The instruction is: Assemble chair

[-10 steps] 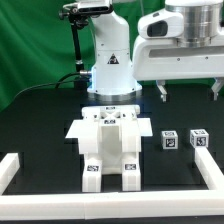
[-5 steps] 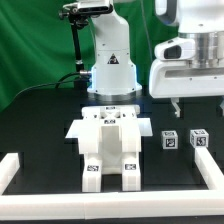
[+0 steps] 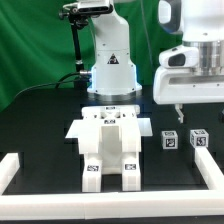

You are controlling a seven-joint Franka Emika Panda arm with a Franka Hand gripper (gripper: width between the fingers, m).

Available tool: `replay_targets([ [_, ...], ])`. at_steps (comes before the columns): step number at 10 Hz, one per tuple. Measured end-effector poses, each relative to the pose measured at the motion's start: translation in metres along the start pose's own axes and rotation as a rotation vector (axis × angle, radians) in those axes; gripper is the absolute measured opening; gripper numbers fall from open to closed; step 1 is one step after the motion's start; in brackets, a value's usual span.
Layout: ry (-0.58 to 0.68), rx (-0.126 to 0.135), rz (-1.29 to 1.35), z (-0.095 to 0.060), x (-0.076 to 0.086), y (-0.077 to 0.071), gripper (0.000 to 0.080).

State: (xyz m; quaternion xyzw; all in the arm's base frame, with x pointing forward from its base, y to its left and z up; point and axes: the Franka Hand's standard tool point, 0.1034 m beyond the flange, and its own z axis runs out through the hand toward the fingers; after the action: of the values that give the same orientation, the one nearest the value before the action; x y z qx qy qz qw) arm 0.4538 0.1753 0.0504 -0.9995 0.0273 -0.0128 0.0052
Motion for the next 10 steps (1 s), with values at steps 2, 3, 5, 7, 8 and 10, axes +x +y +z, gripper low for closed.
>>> replay_targets([
  [2, 0.005, -0.011, -0.015, 0.022, -0.004, -0.003, 0.0648],
  [3, 0.005, -0.018, -0.018, 0.033, -0.006, -0.003, 0.0648],
  [5, 0.0, -0.022, -0.022, 0.043, -0.009, -0.004, 0.0648],
  [7, 0.0, -0.022, -0.023, 0.043, -0.009, -0.004, 0.0524],
  [8, 0.0, -0.022, -0.023, 0.043, -0.009, -0.004, 0.0524],
  [10, 0.0, -0.022, -0.023, 0.043, -0.009, -0.004, 0.0281],
])
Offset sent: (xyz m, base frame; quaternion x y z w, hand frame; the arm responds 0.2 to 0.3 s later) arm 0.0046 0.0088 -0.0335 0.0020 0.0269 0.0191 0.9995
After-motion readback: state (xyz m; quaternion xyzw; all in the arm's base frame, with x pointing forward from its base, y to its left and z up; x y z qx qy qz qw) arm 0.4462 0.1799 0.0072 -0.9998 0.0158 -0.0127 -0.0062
